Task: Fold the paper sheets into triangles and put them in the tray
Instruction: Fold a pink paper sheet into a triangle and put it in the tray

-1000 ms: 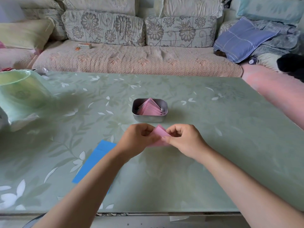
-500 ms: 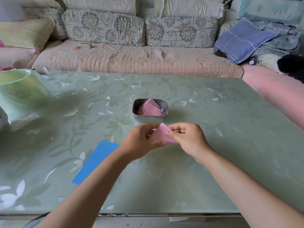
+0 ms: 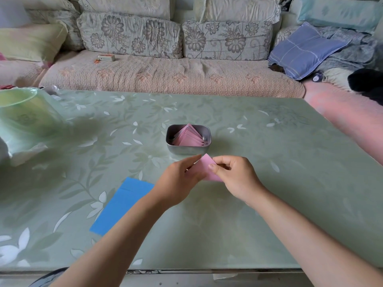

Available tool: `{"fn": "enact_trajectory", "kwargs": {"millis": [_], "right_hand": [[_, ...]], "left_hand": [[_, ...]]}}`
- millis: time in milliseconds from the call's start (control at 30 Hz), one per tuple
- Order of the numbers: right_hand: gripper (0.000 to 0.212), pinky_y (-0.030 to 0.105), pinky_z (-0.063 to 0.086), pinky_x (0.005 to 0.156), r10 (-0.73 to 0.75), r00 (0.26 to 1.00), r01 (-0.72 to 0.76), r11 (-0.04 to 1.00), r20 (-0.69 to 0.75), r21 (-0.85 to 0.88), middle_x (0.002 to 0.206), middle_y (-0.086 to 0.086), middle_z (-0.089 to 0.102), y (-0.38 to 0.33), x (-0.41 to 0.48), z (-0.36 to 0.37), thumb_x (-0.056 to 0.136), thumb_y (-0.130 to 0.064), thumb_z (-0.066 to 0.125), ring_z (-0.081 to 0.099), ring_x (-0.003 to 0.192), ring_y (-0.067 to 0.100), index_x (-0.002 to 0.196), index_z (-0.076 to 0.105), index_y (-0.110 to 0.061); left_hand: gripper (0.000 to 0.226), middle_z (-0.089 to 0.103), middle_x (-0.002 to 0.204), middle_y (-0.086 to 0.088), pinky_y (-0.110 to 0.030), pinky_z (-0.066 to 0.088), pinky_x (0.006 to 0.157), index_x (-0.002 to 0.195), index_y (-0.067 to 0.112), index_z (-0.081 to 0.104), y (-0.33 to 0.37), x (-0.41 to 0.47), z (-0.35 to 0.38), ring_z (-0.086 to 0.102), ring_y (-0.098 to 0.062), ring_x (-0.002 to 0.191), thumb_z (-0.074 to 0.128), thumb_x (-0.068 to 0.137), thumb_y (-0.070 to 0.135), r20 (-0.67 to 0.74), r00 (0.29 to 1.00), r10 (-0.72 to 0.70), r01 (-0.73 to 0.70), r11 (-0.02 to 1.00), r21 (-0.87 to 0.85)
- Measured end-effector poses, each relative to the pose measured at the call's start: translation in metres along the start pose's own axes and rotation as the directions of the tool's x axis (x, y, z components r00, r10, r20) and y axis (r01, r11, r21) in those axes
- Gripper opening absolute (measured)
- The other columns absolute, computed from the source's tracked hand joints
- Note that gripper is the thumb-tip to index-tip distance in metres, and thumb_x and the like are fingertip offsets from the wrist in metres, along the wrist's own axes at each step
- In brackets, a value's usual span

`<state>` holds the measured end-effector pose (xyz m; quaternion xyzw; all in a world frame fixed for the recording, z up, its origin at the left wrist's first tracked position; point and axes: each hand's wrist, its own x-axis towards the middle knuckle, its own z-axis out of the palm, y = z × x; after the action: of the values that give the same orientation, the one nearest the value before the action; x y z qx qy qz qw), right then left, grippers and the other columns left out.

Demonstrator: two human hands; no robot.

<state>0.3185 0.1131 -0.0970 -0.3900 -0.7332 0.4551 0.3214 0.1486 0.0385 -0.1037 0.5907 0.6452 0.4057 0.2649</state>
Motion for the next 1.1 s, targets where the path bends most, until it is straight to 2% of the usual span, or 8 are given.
{"fn": "enact_trajectory", "kwargs": {"millis": [133, 300, 367, 500, 700, 800, 933, 1100], "right_hand": [[0.013, 0.027, 0.04, 0.063, -0.029, 1.0, 0.028, 0.999, -0.012, -0.038, 0.067, -0.008, 0.062, 0.003, 0.001, 0.0, 0.093, -0.018, 0.068, 0.047, 0.063, 0.007, 0.087, 0.077, -0.024], [0.014, 0.028, 0.036, 0.058, -0.061, 0.998, 0.058, 0.988, -0.013, -0.141, 0.06, -0.011, 0.054, 0.005, 0.0, 0.001, 0.093, -0.022, 0.066, 0.04, 0.059, 0.009, 0.09, 0.077, -0.029], [0.018, 0.027, 0.043, 0.062, -0.069, 0.997, 0.066, 0.986, -0.017, -0.154, 0.066, -0.009, 0.065, 0.004, -0.002, 0.003, 0.095, -0.022, 0.064, 0.049, 0.061, 0.009, 0.099, 0.078, -0.034], [0.023, 0.029, 0.055, 0.082, -0.079, 0.996, 0.073, 0.99, -0.037, -0.124, 0.089, -0.019, 0.076, 0.0, -0.004, 0.007, 0.095, -0.022, 0.065, 0.07, 0.085, 0.006, 0.11, 0.075, -0.036], [0.033, 0.023, 0.056, 0.079, -0.061, 0.992, 0.054, 0.996, -0.115, -0.067, 0.082, -0.024, 0.074, -0.006, -0.001, 0.008, 0.09, -0.026, 0.073, 0.071, 0.082, -0.001, 0.076, 0.072, -0.056], [0.015, 0.022, 0.054, 0.082, -0.041, 0.99, 0.037, 0.999, -0.137, -0.029, 0.088, -0.023, 0.075, -0.007, 0.0, 0.008, 0.091, -0.028, 0.072, 0.07, 0.087, -0.003, 0.087, 0.076, -0.042], [0.013, 0.02, 0.053, 0.081, -0.017, 0.993, 0.009, 0.998, -0.118, -0.063, 0.09, -0.021, 0.075, -0.008, -0.002, 0.008, 0.093, -0.025, 0.069, 0.07, 0.087, -0.002, 0.101, 0.078, -0.028], [0.017, 0.016, 0.053, 0.082, -0.024, 0.988, 0.005, 0.992, -0.151, -0.124, 0.095, -0.02, 0.075, -0.008, -0.007, 0.013, 0.096, -0.026, 0.065, 0.068, 0.089, -0.004, 0.108, 0.078, -0.029]], "left_hand": [[0.037, 0.064, 0.077, 0.02, -0.01, 0.04, 0.06, 0.127, 0.04, 0.061, 0.001, -0.001, 0.006, 0.053, 0.005, 0.069, 0.06, 0.093, 0.026, -0.092, 0.996, 0.007, -0.004, 1.0, 0.031], [0.034, 0.058, 0.078, 0.021, -0.004, 0.036, 0.061, 0.13, 0.034, 0.062, 0.003, -0.001, 0.009, 0.052, 0.013, 0.071, 0.057, 0.098, 0.027, -0.125, 0.992, 0.023, -0.014, 0.997, 0.076], [0.028, 0.056, 0.073, 0.022, -0.007, 0.036, 0.059, 0.124, 0.032, 0.067, 0.003, -0.002, 0.01, 0.05, 0.01, 0.065, 0.056, 0.099, 0.027, -0.144, 0.989, 0.036, -0.03, 0.998, 0.046], [0.018, 0.056, 0.063, 0.012, -0.017, 0.035, 0.054, 0.093, 0.028, 0.07, 0.002, -0.005, 0.014, 0.04, -0.004, 0.058, 0.054, 0.1, 0.029, -0.178, 0.983, 0.049, -0.051, 0.999, -0.006], [0.012, 0.063, 0.07, 0.002, -0.025, 0.041, 0.062, 0.098, 0.03, 0.073, 0.005, -0.004, 0.015, 0.043, -0.005, 0.064, 0.061, 0.096, 0.028, -0.139, 0.99, 0.0, -0.031, 0.975, -0.22], [0.023, 0.075, 0.09, -0.003, -0.036, 0.053, 0.079, 0.105, 0.038, 0.074, 0.006, -0.002, 0.014, 0.056, -0.009, 0.075, 0.064, 0.094, 0.021, -0.164, 0.983, -0.079, 0.02, 0.944, -0.33], [0.039, 0.074, 0.092, -0.004, -0.022, 0.049, 0.076, 0.089, 0.058, 0.07, 0.007, -0.004, 0.013, 0.056, -0.006, 0.074, 0.064, 0.094, 0.019, -0.187, 0.977, -0.1, 0.024, 0.928, -0.372], [0.02, 0.074, 0.089, 0.001, -0.028, 0.049, 0.072, 0.102, 0.04, 0.069, 0.004, -0.005, 0.022, 0.054, -0.005, 0.073, 0.053, 0.1, 0.029, -0.121, 0.992, -0.036, 0.008, 0.975, -0.224]]}}
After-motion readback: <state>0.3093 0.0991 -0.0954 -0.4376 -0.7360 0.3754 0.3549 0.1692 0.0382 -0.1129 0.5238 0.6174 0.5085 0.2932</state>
